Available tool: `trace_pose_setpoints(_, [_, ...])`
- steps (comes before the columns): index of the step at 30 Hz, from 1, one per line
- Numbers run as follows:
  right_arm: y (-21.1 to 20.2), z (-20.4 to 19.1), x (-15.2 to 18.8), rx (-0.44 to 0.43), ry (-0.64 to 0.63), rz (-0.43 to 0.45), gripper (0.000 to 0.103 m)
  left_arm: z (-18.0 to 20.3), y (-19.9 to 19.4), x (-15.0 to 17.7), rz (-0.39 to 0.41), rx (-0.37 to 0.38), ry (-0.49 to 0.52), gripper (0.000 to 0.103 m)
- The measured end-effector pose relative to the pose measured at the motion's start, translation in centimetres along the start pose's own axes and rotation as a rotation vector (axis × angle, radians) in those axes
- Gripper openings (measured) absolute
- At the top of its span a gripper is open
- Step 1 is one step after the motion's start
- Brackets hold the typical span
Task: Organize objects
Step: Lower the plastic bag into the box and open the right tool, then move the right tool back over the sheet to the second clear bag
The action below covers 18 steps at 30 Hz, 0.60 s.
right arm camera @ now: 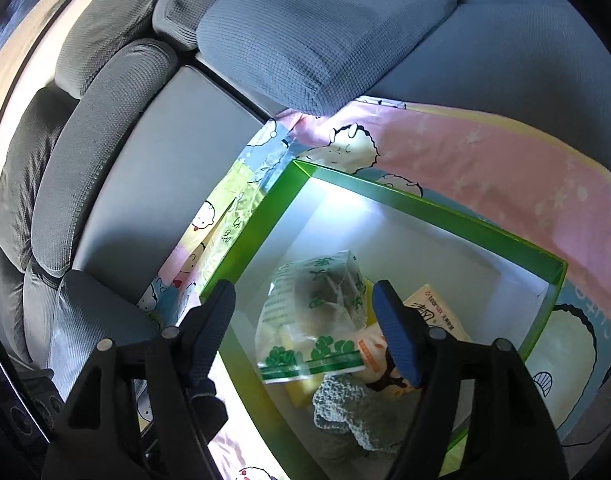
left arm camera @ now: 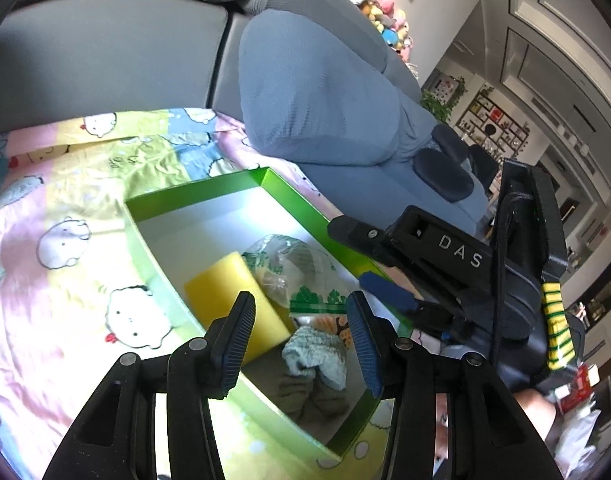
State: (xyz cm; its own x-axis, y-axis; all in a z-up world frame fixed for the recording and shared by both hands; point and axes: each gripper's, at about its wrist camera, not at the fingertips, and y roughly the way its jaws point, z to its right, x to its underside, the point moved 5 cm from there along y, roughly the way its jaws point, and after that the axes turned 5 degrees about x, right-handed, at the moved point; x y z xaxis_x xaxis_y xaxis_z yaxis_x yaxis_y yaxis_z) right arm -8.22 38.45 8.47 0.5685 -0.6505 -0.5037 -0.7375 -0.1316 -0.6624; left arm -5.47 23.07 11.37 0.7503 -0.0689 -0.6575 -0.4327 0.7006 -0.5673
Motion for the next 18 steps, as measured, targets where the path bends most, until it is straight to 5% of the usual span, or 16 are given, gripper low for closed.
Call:
trace_pose_setpoints(11, [-1.7, -1.0, 0.4, 0.059, -0.072, 0.053, 0.084, -2.7, -5.2, 2.7, 0.063, -0.081, -0.064, 0.061])
trace_pose_setpoints(18, [-2.6, -1.8, 0.9, 0.113, -0.106, 0.077, 0.089, -5.3, -9.8, 4.3, 0.180, -0.133, -0.138, 0.069])
